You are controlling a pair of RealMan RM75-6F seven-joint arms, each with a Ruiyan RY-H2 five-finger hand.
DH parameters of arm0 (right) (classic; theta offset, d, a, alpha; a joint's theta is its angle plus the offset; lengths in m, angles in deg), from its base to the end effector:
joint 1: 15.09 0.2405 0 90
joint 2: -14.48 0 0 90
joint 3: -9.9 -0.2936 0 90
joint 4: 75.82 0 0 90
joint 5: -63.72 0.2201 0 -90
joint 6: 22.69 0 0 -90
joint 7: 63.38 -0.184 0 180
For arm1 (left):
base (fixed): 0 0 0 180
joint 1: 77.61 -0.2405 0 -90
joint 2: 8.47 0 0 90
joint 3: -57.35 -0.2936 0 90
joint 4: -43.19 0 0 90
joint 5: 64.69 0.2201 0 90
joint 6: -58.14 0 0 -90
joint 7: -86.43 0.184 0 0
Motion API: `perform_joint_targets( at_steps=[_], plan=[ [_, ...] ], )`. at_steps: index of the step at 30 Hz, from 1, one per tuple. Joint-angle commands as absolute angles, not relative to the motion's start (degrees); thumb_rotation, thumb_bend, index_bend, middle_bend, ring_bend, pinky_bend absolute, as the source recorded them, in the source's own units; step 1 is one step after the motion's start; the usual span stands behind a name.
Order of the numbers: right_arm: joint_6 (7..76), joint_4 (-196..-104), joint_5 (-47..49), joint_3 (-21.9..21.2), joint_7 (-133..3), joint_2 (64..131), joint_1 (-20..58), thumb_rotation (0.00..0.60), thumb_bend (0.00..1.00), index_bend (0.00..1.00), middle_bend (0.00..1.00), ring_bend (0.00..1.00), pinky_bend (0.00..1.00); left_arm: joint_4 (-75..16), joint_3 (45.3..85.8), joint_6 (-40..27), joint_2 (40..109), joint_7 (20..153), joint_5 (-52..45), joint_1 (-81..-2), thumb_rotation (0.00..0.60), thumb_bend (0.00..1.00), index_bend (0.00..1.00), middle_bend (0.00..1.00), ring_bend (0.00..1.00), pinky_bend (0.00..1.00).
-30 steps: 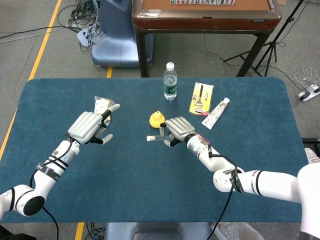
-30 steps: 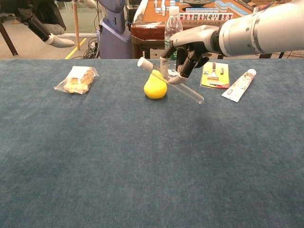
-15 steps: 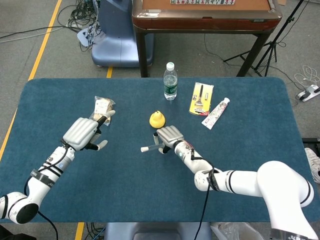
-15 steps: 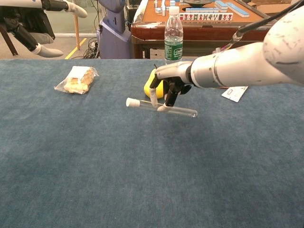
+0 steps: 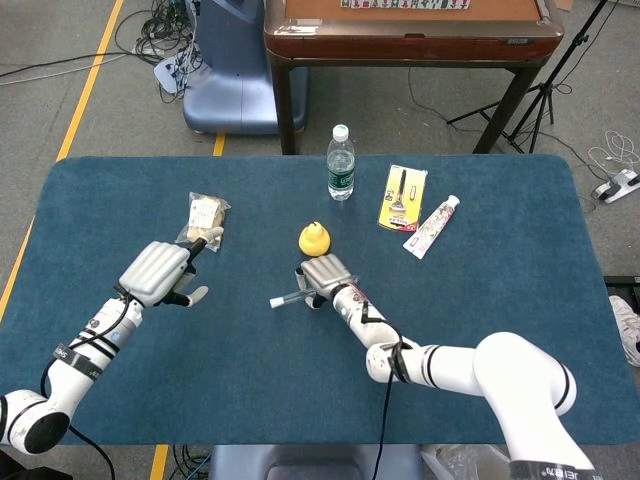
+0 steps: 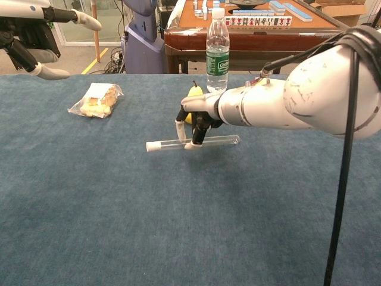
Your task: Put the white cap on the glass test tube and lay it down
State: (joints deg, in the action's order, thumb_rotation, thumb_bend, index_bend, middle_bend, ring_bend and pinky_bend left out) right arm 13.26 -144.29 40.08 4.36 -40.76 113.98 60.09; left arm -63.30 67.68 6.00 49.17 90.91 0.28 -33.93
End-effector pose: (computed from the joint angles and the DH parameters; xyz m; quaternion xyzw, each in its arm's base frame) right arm -0.0484 -0.4674 -0.1427 0.7872 -0.4557 0.2538 0.3290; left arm -0.1456 0.4016 0.1187 -0.7310 -0.3953 -0.3963 0.3903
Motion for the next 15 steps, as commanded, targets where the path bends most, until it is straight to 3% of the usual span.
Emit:
perform_joint_targets(
  at_steps=[1,8,15],
  plan=[
    [13.2,-143.8,40.2,4.1,-40.5,114.5,60.1,0.600,0.36,0.49,1.00,1.00,1.00,-62.9,67.6,6.4,49.4,90.4,0.5,-34.0,0.600,0.27,0.00,0.94,1.00,1.00],
    [13.4,-143.4,40.4,3.9,-39.5,115.1,60.1,0.600,0.28,0.37,1.00,1.00,1.00,-61.9,67.6,6.8,50.0,89.3,1.1,-34.2,0.600,0.27,0.00,0.94,1.00,1.00],
    [15.4,-146.6,37.8,1.7,-41.1,111.8,58.4,0.600,0.24,0.34,1.00,1.00,1.00,-60.8,67.7,6.5,50.1,88.7,1.1,-34.8,0.600,0.27,0.00,0.94,1.00,1.00]
  ],
)
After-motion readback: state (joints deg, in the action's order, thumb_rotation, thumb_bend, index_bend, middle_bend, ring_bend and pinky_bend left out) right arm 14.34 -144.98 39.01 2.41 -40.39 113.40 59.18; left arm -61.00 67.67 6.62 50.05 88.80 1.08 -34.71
